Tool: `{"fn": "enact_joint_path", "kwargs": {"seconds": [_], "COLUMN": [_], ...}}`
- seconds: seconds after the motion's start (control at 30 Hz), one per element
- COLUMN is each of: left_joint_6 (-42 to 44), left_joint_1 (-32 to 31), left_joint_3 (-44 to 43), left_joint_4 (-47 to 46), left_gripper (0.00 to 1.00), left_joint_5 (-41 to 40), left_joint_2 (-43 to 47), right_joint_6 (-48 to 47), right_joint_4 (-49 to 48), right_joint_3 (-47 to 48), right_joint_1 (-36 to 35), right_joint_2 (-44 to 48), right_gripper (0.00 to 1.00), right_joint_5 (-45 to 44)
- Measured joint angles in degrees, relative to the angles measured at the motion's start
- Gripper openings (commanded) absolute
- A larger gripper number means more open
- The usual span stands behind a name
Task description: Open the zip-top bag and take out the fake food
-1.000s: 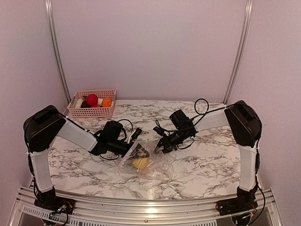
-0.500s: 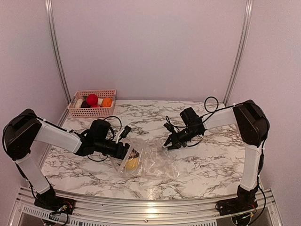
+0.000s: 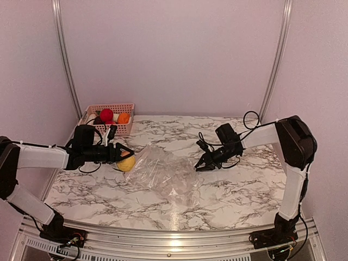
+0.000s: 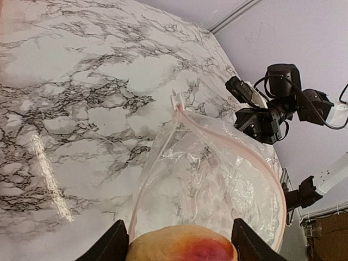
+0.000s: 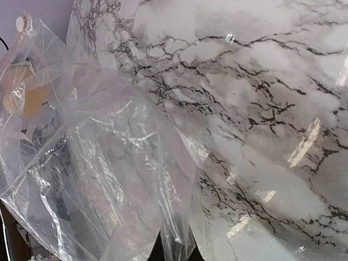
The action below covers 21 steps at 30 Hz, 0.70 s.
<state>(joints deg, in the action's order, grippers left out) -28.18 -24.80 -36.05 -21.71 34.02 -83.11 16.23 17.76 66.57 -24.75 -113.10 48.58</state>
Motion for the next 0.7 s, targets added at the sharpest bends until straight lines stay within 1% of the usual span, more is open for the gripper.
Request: {"fn": "enact_joint_path", "kwargs": {"seconds": [0.13, 0.23, 0.3, 0.4, 0.5, 0.7], "left_joint_6": [-0.04, -0.04, -0.07, -0.33, -1.38, -2.71], "left_joint_1": [6.69, 10.03, 12.87, 15.63, 18.27, 21.29], "left_joint_3": [-3.80, -9.31, -14.16, -22.49, -31.78, -49.20], "left_joint_4": [2.78, 4.22, 4.72, 6.38, 7.72, 10.14], "left_gripper": [0.54, 0.54, 0.54, 0.54, 0.54, 0.57], "left_joint_5": [0.02, -0.04, -0.66, -3.17, -8.07, -15.91], "left_joint_2": [0.87, 0.04, -2.23, -6.54, -12.31, -24.85], "right_joint_6": [-0.20, -0.17, -0.15, 0.00, 0.17, 1.27], "right_joint_4": [0.02, 0.00, -0.02, -0.07, -0.09, -0.24], "right_joint_3": [-0.07, -0.09, -0.17, -0.74, -1.14, -1.29], "right_joint_1": [0.20, 0.28, 0.28, 0.28, 0.28, 0.28], "right_joint_2": [0.57, 0.96, 1.20, 1.95, 2.62, 3.85], "right_gripper": [0.00, 0.00, 0.00, 0.00, 0.00, 0.00], "right_joint_5": [-0.13, -0.28, -0.52, -1.16, -1.57, -2.38]}}
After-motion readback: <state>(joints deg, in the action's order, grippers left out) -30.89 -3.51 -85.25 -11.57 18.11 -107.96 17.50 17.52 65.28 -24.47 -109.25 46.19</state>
